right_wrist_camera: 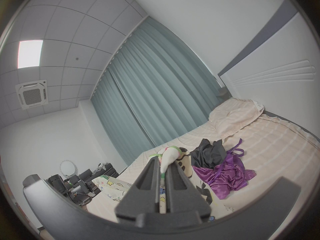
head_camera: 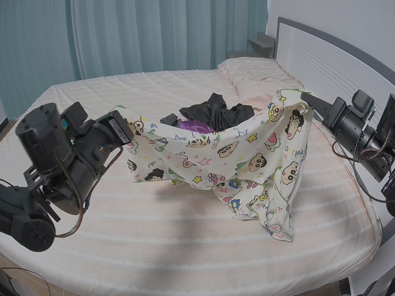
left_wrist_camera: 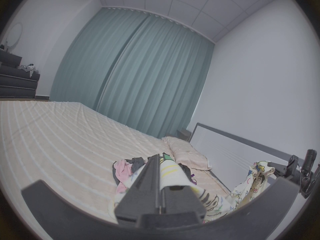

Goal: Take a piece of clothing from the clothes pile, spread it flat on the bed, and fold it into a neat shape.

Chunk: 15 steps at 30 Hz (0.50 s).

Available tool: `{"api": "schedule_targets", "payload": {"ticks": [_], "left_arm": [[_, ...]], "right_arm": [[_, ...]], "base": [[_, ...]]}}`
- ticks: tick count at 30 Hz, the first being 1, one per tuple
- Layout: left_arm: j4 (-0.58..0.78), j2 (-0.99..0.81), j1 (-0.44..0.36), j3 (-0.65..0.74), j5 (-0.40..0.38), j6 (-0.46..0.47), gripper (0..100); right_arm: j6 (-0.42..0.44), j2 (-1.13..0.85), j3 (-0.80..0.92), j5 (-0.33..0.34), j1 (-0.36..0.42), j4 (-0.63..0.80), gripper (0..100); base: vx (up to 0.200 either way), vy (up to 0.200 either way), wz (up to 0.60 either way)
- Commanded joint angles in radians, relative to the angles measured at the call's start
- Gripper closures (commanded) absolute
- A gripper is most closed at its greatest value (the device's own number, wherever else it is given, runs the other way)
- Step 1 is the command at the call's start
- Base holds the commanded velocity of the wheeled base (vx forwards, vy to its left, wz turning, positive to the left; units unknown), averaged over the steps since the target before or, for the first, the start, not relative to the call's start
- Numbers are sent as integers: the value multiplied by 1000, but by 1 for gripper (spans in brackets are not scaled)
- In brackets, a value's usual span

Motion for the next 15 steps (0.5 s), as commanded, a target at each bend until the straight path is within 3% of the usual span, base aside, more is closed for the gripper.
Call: {"api": "schedule_targets", "payload": {"ticks": [1, 7, 15], "left_arm": [[14, -91, -14, 117, 6, -3, 100], [9, 41, -91, 217, 6, -63, 100], [9, 110, -148, 260, -2, -144, 100]], "right_arm": [[8, -29, 83, -4, 66, 12, 100], [176, 77, 189, -7, 213, -6, 100], [198, 123, 229, -3, 213, -9, 100]], "base": [[0, 0, 0], [0, 0, 0], [0, 0, 0]]}}
